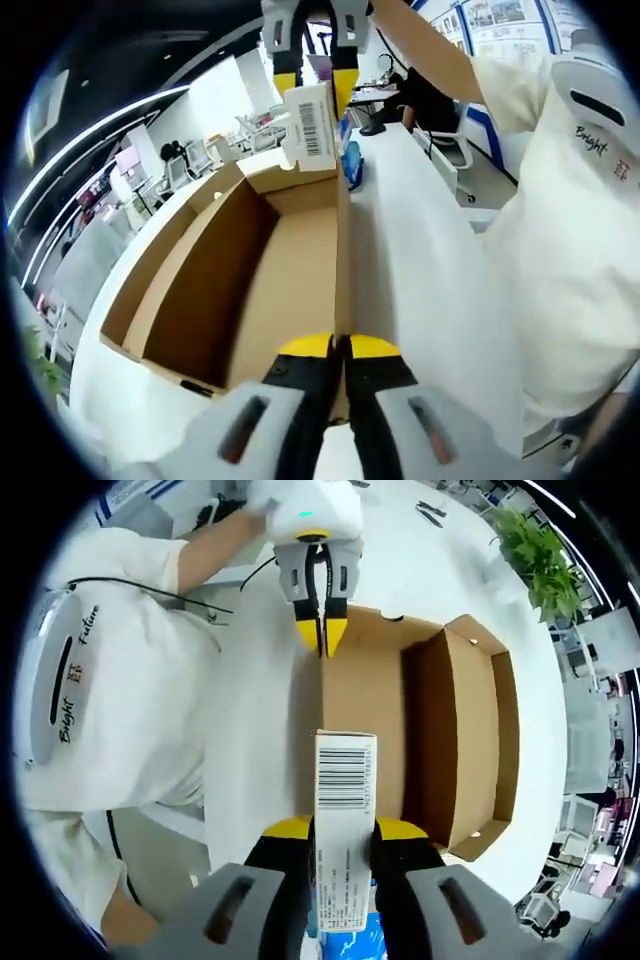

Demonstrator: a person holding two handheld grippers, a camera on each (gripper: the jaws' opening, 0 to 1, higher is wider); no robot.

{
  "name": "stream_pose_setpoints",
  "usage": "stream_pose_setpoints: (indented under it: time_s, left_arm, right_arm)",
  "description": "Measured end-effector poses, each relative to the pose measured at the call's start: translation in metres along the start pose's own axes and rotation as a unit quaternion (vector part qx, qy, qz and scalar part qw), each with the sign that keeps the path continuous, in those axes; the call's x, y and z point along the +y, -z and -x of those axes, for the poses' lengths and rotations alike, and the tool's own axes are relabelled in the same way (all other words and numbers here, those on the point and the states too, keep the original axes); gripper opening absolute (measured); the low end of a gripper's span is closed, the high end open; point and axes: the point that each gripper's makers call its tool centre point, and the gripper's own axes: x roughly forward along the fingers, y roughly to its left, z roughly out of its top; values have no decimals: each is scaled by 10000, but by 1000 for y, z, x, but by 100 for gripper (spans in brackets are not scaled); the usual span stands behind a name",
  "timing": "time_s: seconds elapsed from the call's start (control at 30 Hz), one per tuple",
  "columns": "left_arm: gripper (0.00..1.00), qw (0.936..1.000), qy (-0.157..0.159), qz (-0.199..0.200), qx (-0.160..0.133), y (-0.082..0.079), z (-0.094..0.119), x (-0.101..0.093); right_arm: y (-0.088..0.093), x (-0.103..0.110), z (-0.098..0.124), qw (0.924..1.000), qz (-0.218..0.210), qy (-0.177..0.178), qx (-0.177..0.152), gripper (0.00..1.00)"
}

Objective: Operate the shoe box by opening the lid, removing the specified soft item, and placing it in the target area until the item is outside and the box remains undamaged.

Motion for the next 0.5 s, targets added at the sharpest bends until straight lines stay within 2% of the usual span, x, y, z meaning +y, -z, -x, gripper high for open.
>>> stream_pose_setpoints:
  time_s: [0.1,0.17,0.5]
  left_arm:
    - [2,10000,18,26,36,0,0,0]
    - [2,10000,8,11,18,-1,0,0]
    - [2,10000,25,30,21,0,0,1]
  right_arm:
    - [-1,10,-5,9997,40,-61,-238,20]
    - [2,14,-7,9995,23,-140,-285,20]
    - [22,20,-12,9997,-96,-78,-198,20]
